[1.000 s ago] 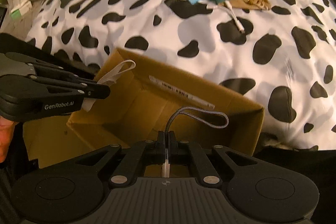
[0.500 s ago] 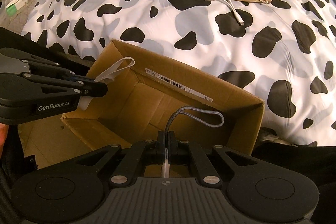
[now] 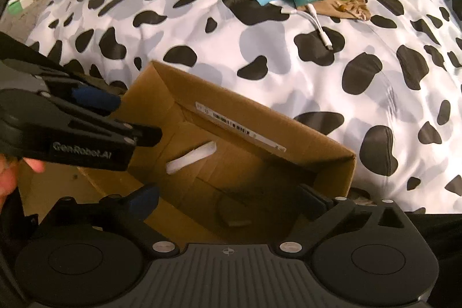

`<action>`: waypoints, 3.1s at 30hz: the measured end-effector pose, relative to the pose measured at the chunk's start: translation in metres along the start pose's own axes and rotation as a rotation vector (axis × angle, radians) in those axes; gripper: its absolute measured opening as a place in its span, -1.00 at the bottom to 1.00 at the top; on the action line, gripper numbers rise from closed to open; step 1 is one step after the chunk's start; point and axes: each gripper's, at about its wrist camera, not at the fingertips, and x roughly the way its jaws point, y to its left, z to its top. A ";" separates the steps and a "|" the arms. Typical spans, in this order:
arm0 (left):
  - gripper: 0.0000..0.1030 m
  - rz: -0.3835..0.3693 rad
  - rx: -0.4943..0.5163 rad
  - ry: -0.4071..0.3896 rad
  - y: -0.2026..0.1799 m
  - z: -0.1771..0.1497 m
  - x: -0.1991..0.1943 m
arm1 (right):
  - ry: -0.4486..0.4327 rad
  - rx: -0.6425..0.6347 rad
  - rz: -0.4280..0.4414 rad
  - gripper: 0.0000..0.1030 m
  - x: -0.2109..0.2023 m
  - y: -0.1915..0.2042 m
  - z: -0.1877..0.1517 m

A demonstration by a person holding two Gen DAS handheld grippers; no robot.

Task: Organize soft objects
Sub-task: 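Open both tools to drop the strap and cable into the box, then move both tools back from the box toward the bed items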

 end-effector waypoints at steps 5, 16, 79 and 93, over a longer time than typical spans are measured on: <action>0.31 -0.001 0.000 0.000 0.001 0.000 0.000 | -0.006 0.003 -0.004 1.00 -0.001 0.000 0.000; 0.31 -0.006 -0.038 -0.052 0.006 0.003 -0.008 | -0.043 0.016 -0.029 1.00 -0.006 -0.004 0.002; 0.31 0.065 0.046 -0.345 0.055 0.121 0.011 | -0.330 0.089 -0.096 1.00 0.026 -0.108 0.118; 0.31 0.032 0.035 -0.336 0.054 0.122 0.010 | -0.301 0.078 -0.082 1.00 0.043 -0.110 0.137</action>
